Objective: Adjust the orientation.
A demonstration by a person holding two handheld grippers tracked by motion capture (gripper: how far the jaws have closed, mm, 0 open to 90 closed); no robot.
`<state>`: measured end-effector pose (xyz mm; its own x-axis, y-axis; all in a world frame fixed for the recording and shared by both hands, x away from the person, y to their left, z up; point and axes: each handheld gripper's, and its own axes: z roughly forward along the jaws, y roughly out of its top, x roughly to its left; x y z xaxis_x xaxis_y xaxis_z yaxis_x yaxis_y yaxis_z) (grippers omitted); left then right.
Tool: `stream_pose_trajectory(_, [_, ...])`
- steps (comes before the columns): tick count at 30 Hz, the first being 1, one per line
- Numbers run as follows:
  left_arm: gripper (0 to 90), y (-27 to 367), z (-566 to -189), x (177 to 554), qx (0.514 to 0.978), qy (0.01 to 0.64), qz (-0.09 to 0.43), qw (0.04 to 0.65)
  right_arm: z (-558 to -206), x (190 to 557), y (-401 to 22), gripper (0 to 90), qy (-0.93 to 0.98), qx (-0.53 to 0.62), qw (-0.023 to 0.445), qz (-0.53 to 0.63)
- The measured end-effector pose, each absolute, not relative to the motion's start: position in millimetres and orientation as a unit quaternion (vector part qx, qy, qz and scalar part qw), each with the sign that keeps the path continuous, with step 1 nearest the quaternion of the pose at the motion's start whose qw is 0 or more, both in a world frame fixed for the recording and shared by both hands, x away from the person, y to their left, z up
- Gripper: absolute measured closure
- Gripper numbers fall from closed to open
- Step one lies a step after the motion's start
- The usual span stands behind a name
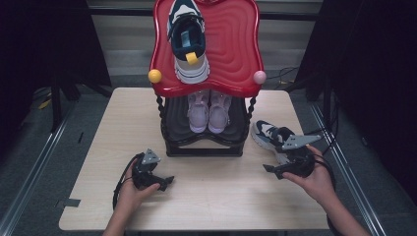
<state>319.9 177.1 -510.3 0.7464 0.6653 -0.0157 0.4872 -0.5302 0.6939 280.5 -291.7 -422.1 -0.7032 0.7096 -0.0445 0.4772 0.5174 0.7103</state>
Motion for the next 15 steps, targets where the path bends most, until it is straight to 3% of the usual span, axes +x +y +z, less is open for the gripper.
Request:
stream_pose_trajectory(12, [0.0, 176.9, -510.4, 319.8, 0.864, 0.335, 0.126, 0.354, -422.4, 288.8, -323.5, 19.8, 0.845, 0.385, 0.185, 0.321])
stream_pose_trajectory(15, [0.0, 176.9, -510.4, 319.8, 0.864, 0.335, 0.127, 0.354, -425.1, 289.7, -325.5, 24.1, 0.846, 0.382, 0.181, 0.324])
